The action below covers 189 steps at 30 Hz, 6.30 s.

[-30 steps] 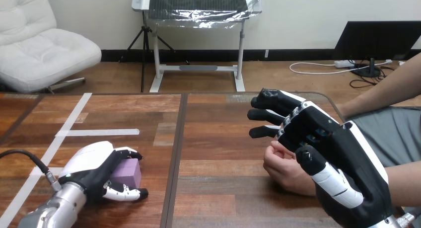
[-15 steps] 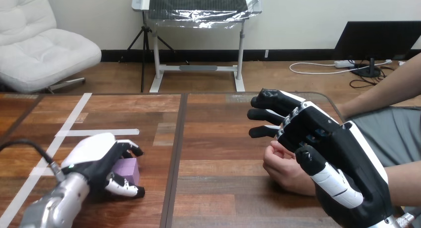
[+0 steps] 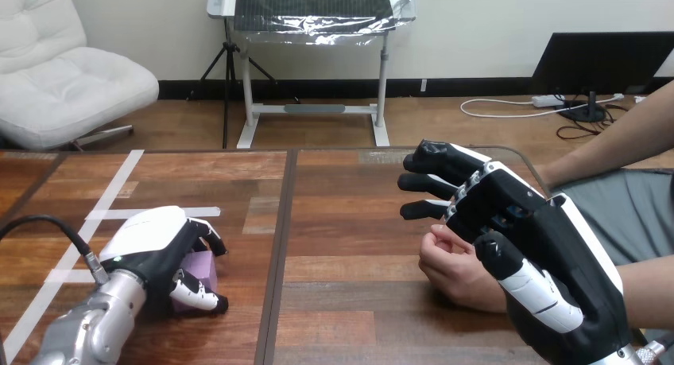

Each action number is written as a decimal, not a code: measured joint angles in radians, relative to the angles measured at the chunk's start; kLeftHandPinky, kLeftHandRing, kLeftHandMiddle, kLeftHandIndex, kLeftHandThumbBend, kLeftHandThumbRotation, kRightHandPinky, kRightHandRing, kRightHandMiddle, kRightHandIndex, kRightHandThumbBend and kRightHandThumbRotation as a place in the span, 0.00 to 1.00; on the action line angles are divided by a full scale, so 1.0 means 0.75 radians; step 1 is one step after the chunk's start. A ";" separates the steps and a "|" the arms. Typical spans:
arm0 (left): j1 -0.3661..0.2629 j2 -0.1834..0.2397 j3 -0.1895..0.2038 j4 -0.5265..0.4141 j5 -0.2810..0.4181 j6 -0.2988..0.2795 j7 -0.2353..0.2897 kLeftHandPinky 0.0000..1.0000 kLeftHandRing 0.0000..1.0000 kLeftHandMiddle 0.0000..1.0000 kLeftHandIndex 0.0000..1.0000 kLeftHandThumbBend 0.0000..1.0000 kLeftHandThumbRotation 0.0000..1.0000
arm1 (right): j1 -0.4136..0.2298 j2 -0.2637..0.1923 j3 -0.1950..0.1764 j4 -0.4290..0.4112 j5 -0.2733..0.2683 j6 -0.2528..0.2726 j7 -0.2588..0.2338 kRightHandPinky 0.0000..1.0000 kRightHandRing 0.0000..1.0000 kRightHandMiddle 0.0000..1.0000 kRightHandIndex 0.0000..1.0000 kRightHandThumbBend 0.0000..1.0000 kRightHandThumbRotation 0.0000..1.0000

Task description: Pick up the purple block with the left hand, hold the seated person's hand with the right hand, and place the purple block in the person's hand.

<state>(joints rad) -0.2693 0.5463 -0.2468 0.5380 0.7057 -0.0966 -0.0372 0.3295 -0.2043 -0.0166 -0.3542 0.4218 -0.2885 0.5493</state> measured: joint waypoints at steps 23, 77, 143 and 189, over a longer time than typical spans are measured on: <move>0.002 -0.002 -0.018 0.021 0.029 0.091 0.148 0.79 0.59 0.50 0.48 0.75 0.00 | 0.000 0.000 -0.002 -0.001 0.008 0.001 0.003 0.71 0.81 0.82 0.80 0.73 0.57; 0.033 -0.002 -0.009 -0.023 -0.025 0.148 0.128 0.77 0.67 0.65 0.65 0.74 0.06 | 0.000 0.000 -0.002 -0.001 0.005 0.001 0.000 0.71 0.80 0.83 0.80 0.73 0.58; 0.353 -0.050 0.171 -0.757 -0.029 0.418 0.229 0.71 0.77 0.79 0.78 0.86 0.38 | 0.001 0.000 -0.002 -0.001 0.000 0.001 -0.003 0.71 0.80 0.82 0.80 0.74 0.58; 0.445 -0.009 0.225 -0.717 -0.027 0.440 0.215 0.68 0.72 0.74 0.74 0.90 0.40 | 0.005 0.000 -0.008 -0.001 -0.002 0.000 0.004 0.69 0.79 0.82 0.80 0.73 0.58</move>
<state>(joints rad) 0.0648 0.5394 -0.0783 0.0003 0.6856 0.2334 0.1244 0.3330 -0.2045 -0.0228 -0.3551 0.4207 -0.2882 0.5522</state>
